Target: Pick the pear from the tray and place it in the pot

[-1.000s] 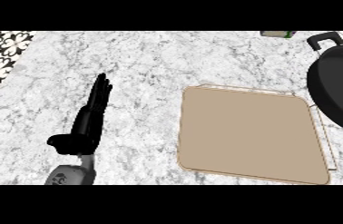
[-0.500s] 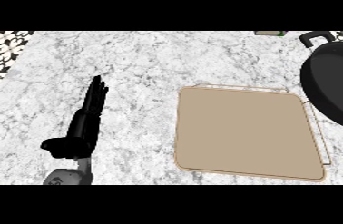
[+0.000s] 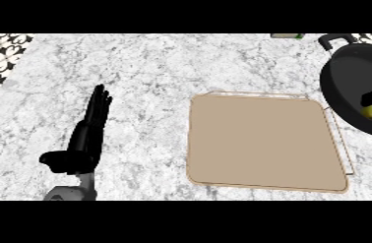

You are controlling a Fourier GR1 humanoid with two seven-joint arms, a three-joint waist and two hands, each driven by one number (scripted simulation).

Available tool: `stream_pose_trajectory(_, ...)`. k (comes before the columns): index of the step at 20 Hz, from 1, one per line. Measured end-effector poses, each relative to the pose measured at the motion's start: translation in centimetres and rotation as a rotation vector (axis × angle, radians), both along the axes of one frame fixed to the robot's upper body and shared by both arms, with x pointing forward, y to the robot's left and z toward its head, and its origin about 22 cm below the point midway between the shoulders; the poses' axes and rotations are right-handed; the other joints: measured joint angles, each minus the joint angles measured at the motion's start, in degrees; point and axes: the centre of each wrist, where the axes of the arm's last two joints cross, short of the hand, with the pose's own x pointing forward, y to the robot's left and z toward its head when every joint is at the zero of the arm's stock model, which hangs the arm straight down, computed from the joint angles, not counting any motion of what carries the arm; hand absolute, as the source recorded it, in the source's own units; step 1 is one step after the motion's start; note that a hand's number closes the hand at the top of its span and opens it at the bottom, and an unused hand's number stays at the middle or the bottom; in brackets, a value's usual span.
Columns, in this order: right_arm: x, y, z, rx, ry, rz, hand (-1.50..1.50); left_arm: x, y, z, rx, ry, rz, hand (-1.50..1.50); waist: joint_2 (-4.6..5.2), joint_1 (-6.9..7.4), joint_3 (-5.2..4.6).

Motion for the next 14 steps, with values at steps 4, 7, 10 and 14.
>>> stream_pose_trajectory(4, -0.5, -0.3, -0.1, -0.102, -0.172, 0.011, -1.50, -0.2, 0.3, -0.1, -0.001, 0.001, -0.004, 0.00, -0.03, -0.02, 0.03)
stream_pose_trajectory(7, -0.6, -0.8, 1.4, -0.249, -0.345, 0.004, -1.50, -0.3, 0.1, -0.2, -0.004, 0.003, -0.003, 0.00, -0.13, -0.10, 0.01)
stream_pose_trajectory(10, -0.9, -0.9, 2.0, -0.348, -0.497, -0.053, -1.50, -0.4, -0.1, -0.3, -0.003, 0.003, 0.004, 0.00, -0.20, -0.37, -0.02)
stream_pose_trajectory(14, -1.4, -0.3, 1.3, -0.423, -0.642, -0.130, -1.50, -0.8, 0.1, -0.8, -0.002, 0.008, 0.006, 0.00, -0.46, -0.79, -0.10)
